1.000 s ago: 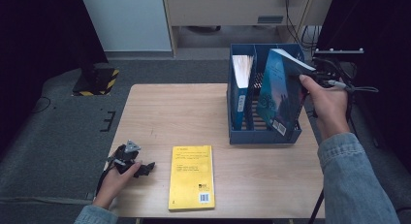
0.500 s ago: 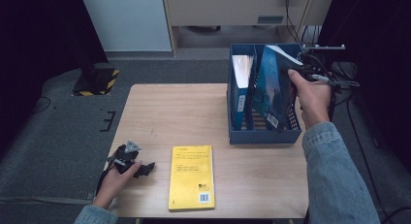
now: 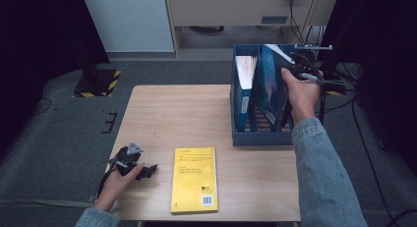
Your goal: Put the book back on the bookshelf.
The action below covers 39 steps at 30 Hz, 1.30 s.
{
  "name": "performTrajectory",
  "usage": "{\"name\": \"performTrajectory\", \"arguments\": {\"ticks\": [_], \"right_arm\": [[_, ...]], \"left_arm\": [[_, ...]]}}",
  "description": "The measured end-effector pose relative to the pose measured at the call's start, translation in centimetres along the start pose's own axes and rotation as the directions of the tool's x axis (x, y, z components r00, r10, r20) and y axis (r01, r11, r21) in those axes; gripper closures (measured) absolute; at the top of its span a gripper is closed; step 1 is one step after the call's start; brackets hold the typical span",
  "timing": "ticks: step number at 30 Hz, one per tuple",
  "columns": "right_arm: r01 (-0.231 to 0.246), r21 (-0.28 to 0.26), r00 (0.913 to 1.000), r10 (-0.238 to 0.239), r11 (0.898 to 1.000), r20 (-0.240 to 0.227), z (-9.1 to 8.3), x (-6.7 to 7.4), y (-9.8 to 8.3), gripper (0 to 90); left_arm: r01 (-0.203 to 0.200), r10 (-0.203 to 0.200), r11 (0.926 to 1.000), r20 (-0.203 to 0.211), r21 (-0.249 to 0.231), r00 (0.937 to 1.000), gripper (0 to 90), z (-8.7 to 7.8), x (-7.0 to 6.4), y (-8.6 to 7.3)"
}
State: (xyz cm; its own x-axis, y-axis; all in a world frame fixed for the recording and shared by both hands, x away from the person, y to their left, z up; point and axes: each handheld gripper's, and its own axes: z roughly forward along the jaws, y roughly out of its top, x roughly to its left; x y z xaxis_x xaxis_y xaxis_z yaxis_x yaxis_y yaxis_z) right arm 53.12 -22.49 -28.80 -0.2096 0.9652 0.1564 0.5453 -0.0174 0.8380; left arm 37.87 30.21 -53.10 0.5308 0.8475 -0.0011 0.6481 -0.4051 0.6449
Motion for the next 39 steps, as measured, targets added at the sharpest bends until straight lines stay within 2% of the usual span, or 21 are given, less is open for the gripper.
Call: {"name": "performTrajectory", "arguments": {"ticks": [7, 19, 24, 39], "right_arm": [[-0.004, -0.004, 0.9998, 0.004, 1.000, 0.018, 1.9, 0.7, -0.3, 73.7], [-0.036, -0.006, 0.9987, 0.036, 0.999, 0.035, 4.0, 0.8, -2.4, 73.6], [-0.032, -0.005, 0.9989, 0.032, 0.999, 0.034, 4.4, 1.1, -2.7, 73.6], [-0.083, -0.026, 0.9962, 0.084, 0.996, 0.022, 4.8, 0.8, -3.6, 73.5]], "left_arm": [[0.000, 0.000, 1.0000, 0.001, -0.002, 1.0000, 0.0, 0.0, 0.0, 0.0], [-0.004, 0.004, 1.0000, 0.004, -0.005, 1.0000, 0.0, 0.1, -0.1, 0.0], [-0.005, 0.005, 1.0000, 0.005, -0.005, 1.0000, 0.0, 0.1, -0.1, 0.0], [-0.007, 0.007, 1.0000, 0.006, -0.004, 1.0000, 0.0, 0.1, -0.1, 0.1]]}}
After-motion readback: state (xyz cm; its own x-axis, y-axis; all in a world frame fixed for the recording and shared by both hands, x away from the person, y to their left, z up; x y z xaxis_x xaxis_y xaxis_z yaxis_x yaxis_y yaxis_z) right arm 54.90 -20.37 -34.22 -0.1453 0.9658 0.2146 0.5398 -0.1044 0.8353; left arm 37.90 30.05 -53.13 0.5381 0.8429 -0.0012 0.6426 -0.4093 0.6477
